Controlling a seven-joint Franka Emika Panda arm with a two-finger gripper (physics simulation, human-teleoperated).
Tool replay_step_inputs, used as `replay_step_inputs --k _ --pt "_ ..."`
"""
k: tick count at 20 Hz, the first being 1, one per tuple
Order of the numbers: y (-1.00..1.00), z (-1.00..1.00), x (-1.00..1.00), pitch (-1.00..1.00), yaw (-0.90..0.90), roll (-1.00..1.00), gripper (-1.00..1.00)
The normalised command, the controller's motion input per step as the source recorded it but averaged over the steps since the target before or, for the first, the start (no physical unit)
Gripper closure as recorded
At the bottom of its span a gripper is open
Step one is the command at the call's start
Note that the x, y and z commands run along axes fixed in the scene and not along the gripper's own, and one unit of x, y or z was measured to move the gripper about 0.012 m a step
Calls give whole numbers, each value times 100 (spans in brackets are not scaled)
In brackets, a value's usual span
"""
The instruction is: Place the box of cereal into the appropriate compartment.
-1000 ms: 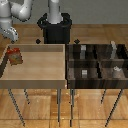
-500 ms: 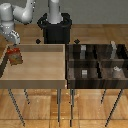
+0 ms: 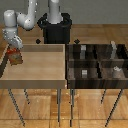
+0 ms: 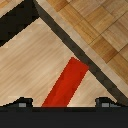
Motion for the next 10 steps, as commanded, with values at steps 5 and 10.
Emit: replay_step_inputs --k 5,10 --pt "0 -60 0 0 0 0 -100" --pt "0 0 0 0 0 0 -100"
